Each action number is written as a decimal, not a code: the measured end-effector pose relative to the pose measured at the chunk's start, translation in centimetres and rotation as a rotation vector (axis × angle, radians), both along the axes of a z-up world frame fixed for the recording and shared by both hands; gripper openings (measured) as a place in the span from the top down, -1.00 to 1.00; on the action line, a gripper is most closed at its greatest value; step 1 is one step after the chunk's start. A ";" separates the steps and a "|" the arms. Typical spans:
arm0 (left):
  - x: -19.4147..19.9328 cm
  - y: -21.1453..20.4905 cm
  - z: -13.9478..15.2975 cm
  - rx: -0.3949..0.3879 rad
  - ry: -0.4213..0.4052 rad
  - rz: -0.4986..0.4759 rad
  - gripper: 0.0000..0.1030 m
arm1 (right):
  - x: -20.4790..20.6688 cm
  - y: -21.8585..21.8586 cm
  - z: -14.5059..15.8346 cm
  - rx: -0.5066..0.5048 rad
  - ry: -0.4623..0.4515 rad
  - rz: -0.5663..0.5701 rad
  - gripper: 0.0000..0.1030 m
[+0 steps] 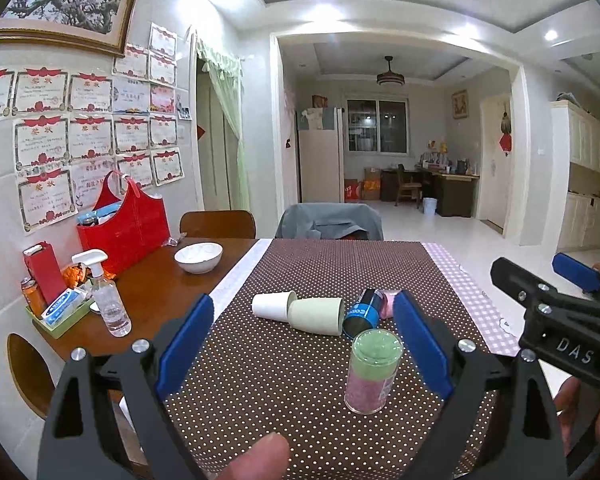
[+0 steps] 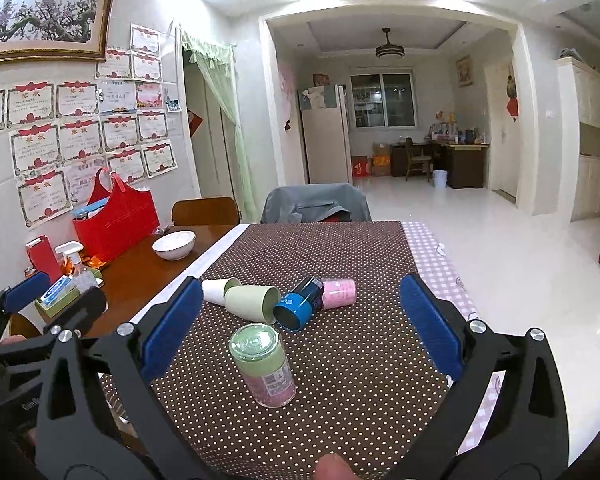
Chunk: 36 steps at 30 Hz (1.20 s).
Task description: Flip cup upside down
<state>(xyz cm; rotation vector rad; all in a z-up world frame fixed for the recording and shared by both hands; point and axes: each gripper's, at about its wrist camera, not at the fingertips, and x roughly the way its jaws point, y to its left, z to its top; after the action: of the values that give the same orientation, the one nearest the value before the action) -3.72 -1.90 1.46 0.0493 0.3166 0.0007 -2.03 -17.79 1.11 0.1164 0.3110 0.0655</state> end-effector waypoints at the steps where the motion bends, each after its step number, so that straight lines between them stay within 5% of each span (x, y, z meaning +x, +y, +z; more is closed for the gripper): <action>1: -0.1 0.1 0.1 0.002 -0.004 0.003 -0.74 | 0.0 0.0 0.0 -0.001 -0.001 0.001 -0.88; 36: -0.2 -0.1 0.0 0.012 -0.023 0.005 -0.92 | 0.5 -0.1 -0.4 0.007 0.029 0.013 -0.88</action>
<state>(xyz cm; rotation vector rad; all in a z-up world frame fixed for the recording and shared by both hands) -3.91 -1.99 1.49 0.0602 0.2941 0.0086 -1.58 -17.91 0.67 0.1228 0.3404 0.0779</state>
